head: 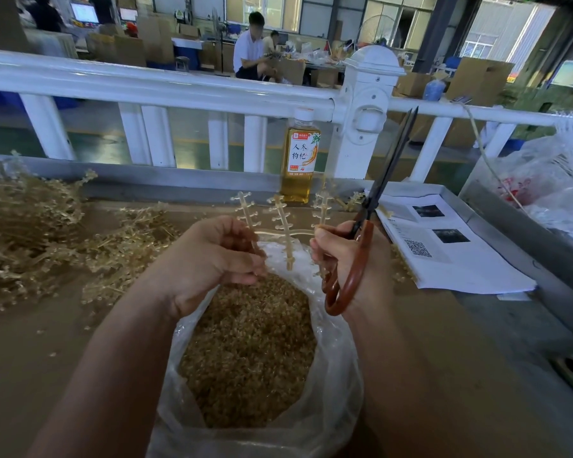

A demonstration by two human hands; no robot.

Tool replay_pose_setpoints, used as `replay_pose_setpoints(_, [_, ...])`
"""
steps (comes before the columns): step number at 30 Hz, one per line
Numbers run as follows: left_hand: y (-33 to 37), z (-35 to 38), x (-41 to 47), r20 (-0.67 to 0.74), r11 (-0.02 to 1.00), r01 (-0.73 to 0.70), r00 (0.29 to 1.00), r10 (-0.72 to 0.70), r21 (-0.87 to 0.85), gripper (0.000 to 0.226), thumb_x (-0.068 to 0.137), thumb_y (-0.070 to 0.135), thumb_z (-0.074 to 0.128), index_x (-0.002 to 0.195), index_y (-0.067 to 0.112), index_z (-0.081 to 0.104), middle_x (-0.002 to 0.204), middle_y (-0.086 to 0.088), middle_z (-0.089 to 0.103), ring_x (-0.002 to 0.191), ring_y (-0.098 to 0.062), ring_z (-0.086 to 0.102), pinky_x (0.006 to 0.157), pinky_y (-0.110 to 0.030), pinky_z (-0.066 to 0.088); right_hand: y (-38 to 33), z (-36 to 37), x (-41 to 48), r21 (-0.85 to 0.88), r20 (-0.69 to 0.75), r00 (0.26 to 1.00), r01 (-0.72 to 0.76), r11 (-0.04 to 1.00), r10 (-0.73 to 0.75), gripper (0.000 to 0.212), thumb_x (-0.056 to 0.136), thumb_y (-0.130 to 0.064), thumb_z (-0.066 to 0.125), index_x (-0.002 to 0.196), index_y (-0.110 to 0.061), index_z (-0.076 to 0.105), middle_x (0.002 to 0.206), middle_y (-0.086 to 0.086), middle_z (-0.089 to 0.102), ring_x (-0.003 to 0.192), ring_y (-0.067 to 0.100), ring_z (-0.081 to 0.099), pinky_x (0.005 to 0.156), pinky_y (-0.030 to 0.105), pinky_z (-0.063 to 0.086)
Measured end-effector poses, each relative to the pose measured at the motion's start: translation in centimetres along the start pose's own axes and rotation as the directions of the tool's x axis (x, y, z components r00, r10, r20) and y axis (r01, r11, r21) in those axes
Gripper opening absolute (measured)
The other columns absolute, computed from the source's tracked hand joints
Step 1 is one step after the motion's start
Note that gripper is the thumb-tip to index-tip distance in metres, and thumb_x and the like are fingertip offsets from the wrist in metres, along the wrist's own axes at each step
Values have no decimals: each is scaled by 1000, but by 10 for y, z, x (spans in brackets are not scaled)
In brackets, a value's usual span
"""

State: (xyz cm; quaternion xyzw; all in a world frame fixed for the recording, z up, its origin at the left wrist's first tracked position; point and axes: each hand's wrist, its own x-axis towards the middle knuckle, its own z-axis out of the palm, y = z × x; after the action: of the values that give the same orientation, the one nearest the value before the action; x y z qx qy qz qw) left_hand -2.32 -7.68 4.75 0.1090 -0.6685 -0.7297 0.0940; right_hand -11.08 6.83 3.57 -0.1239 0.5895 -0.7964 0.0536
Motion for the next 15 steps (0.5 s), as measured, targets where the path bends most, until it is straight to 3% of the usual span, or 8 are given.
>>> replay_pose_setpoints(4, [-1,-2,2,-88,999,-32,996,34,27,19,73,-15,59,76,4,63,59,-2,64,56,-14,64,53,-23,54,-3,0,0,-40,8,1000,10,999,-10,33,79,11,61,67,-14,44,47,-2,60,48,17,54,55,32,46])
replay_pose_setpoints(9, [-2,-1,4,-121,987,-67,991,49,-149,10,78,-4,57,76,6,59,58,-4,64,56,-15,67,51,-23,56,-1,-1,1,-169,13,1000,20,985,-18,24,85,-9,65,66,-11,51,59,6,65,61,33,63,70,42,53])
replay_pose_setpoints(12, [-2,-2,7,-186,971,-128,978,91,-201,15,75,-10,56,76,5,58,59,-4,65,57,-14,67,52,-20,54,1,-3,2,-260,7,1000,-6,966,8,34,83,-32,66,85,1,57,76,13,66,69,25,66,72,39,53])
replay_pose_setpoints(15, [-1,-3,8,-252,957,-188,959,131,-219,17,77,-13,55,75,4,59,60,-2,65,57,-11,67,53,-18,53,-4,-4,-1,-359,56,996,-47,932,72,39,81,-45,63,90,-7,58,79,5,68,69,15,68,69,33,57])
